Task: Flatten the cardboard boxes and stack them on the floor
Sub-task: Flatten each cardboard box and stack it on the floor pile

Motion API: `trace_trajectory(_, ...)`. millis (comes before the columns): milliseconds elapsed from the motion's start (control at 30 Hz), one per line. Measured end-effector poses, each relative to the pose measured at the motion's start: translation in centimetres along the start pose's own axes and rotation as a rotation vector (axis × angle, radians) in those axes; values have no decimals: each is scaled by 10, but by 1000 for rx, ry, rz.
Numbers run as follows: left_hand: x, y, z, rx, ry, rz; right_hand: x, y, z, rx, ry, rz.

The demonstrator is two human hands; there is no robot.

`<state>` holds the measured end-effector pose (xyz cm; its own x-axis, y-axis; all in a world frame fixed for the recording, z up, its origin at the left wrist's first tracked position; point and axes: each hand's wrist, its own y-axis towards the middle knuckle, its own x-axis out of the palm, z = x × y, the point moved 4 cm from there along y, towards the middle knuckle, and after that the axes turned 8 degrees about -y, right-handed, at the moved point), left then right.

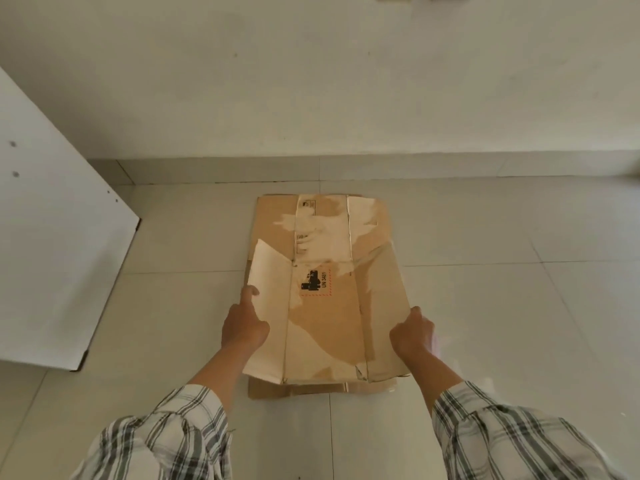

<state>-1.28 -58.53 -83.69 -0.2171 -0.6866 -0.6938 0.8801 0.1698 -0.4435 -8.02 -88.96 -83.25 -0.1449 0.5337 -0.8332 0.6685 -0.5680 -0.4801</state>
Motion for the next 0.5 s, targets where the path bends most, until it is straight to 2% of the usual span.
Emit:
trace_trajectory(100, 14, 10, -21, -31, 104, -25, 20, 11, 4, -92, 22, 49)
trace_trajectory(233, 26, 18, -38, -21, 214, -58, 38, 18, 3, -155, -124, 59)
trace_trajectory(367, 32, 18, -41, -43, 347, -111, 54, 17, 7, -159, -325, -102)
trace_trajectory(500, 40, 10, -50, -232, 500, -350, 71, 16, 7, -176, -580, -306)
